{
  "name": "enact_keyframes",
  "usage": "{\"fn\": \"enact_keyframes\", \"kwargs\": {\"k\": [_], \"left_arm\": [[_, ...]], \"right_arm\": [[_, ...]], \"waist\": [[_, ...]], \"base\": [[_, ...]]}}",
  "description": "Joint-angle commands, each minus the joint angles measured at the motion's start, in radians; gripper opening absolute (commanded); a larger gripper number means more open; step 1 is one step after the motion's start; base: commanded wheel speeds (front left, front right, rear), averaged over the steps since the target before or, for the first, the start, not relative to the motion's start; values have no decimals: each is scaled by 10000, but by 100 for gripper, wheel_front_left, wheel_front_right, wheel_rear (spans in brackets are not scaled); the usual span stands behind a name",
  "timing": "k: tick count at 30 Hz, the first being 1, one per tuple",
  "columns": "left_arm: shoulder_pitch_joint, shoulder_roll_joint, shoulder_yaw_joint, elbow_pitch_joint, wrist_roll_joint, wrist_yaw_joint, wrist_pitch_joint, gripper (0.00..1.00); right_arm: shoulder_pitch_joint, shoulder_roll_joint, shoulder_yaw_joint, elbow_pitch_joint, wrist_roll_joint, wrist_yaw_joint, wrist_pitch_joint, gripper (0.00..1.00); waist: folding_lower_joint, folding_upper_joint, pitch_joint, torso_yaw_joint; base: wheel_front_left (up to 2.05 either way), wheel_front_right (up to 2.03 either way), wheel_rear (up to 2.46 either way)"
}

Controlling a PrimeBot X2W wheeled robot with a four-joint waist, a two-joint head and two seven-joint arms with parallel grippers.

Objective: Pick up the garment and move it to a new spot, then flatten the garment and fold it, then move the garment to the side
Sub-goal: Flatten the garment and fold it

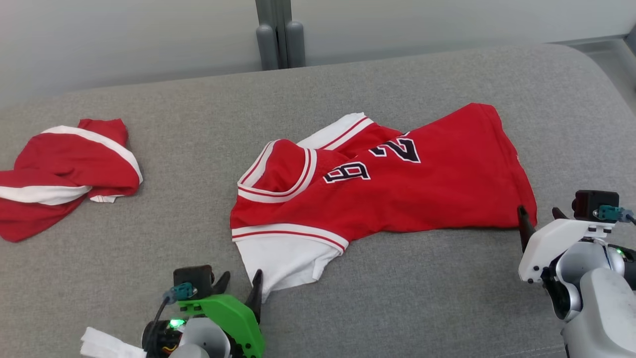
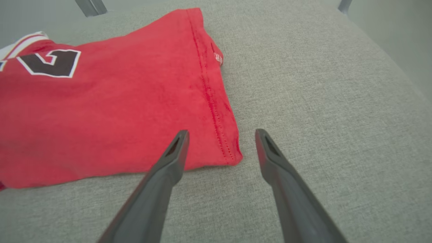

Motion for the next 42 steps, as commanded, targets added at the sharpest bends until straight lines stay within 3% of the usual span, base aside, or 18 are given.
{"fn": "enact_keyframes", "kwargs": {"k": [1, 14, 21, 22, 23, 24, 25, 26, 34, 39, 42], "left_arm": [[-212, 41, -164, 112, -174, 100, 167, 100], [-734, 35, -1005, 885, -708, 535, 520, 100], [-650, -56, -1671, 1120, -1142, 140, 1187, 100], [-627, -70, -1780, 1110, -1240, 58, 1272, 99], [-615, -99, -1899, 1081, -1325, -51, 1316, 65], [-612, -126, -1962, 1045, -1407, -109, 1290, 37], [-622, -137, -2042, 1020, -1473, -159, 1246, 0], [-620, -146, -2138, 1030, -1576, -217, 1236, 0], [-613, 31, -1492, 174, -2838, -209, -404, 0], [-335, 39, -639, -1370, -3871, -374, -1688, 0], [-250, 118, -286, -2375, -4110, -302, -1902, 0]], "right_arm": [[-177, -37, 14, 283, -25, -15, -24, 100], [-1244, -383, 516, 2458, 116, -15, -622, 100], [-1429, -424, 1300, 3214, 547, -5, -454, 100], [-1429, -450, 1389, 3285, 627, -5, -469, 86], [-1434, -483, 1477, 3356, 679, -7, -486, 50], [-1438, -504, 1530, 3400, 736, -7, -516, 42], [-1448, -527, 1582, 3430, 759, -7, -562, 17], [-1465, -594, 1634, 3430, 761, -8, -690, 0], [-1249, -777, 1826, 2607, 971, -16, -1663, 0], [-698, -984, 1784, 825, 1118, -16, -2013, 0], [-403, -1074, 1664, -502, 1211, -16, -1876, 0]], "waist": [[0, -1, 292, -43], [0, -1, 878, 88], [0, -1, 1011, 109], [0, -1, 1019, 114], [0, -1, 1028, 116], [0, -1, 1035, 115], [0, -1, 1037, 113], [0, -1, 1026, 112], [0, -1, 600, 106], [0, -1, 197, 64], [0, -1, -13, 22]], "base": [[0, 0, 0], [0, 0, 0], [0, 0, 0], [0, 0, 0], [0, 0, 0], [0, 0, 0], [0, 0, 0], [0, 0, 0], [0, 0, 0], [0, 0, 0], [0, 0, 0]]}}
